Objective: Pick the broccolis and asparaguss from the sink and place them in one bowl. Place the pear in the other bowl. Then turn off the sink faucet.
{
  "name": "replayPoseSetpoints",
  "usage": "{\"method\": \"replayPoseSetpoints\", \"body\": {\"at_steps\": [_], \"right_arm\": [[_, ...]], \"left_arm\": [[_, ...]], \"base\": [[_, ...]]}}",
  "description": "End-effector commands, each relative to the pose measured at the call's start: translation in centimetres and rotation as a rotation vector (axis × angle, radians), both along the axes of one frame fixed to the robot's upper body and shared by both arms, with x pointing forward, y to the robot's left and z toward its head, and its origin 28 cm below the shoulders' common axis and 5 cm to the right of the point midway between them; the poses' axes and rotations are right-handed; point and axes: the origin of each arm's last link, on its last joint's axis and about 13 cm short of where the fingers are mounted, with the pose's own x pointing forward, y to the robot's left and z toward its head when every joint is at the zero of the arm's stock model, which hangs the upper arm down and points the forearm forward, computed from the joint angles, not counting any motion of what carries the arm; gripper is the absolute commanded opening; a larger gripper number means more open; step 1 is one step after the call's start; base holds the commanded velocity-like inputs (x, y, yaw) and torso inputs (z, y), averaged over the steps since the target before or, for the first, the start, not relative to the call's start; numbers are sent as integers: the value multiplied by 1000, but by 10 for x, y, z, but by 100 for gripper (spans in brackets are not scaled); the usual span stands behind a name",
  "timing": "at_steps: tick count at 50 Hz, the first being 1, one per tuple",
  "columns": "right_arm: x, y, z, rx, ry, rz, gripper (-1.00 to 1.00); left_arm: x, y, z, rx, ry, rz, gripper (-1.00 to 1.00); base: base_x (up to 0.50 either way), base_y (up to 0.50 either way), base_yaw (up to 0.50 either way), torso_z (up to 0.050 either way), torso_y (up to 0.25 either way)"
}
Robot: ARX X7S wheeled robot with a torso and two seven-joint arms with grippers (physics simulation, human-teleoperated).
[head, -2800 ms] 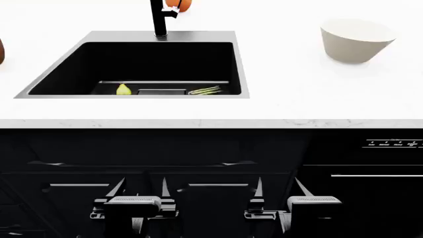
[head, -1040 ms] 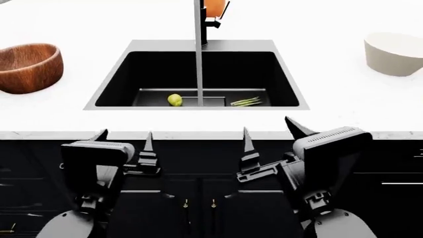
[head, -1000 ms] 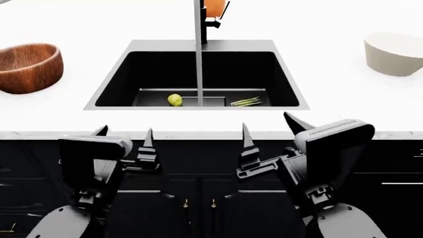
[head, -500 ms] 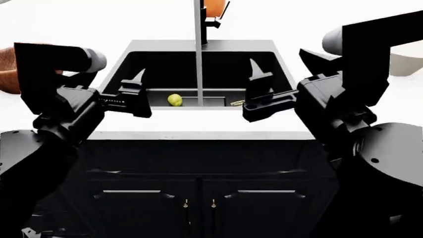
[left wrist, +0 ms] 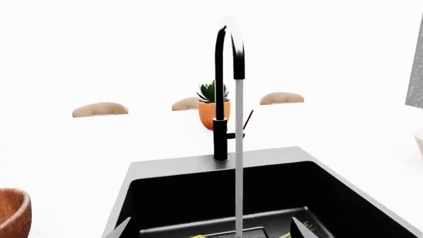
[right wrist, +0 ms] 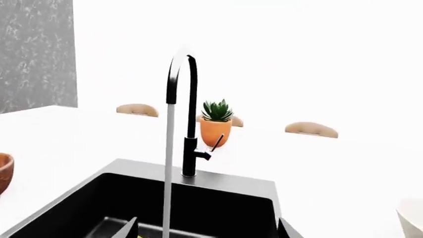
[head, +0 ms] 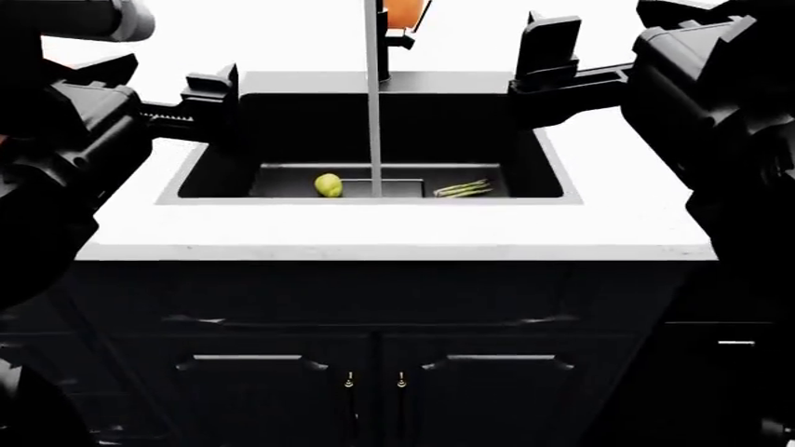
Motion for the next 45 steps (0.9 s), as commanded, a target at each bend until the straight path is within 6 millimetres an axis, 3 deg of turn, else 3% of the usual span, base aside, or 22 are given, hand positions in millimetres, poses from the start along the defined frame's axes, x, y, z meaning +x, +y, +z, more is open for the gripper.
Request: {"method": "replayPoseSetpoints", "body": {"at_steps": [1, 29, 37, 45], "right_arm": [[2, -2, 5, -3, 15, -8, 100], [-3, -3, 0, -17, 7, -5, 100], [-7, -4, -2, -23, -10, -3, 100], [-9, -4, -2, -17, 7, 10, 100]], "left_arm": [[2, 4, 7, 44, -14, 27, 100], [5, 7, 4, 62, 4, 46, 100], [4, 8, 5, 38, 0, 49, 100], [5, 10, 5, 37, -3, 70, 100]], "base": [[0, 0, 0, 0, -250], [0, 0, 0, 0, -250], [0, 0, 0, 0, 0], [500, 0, 0, 0, 0]]}}
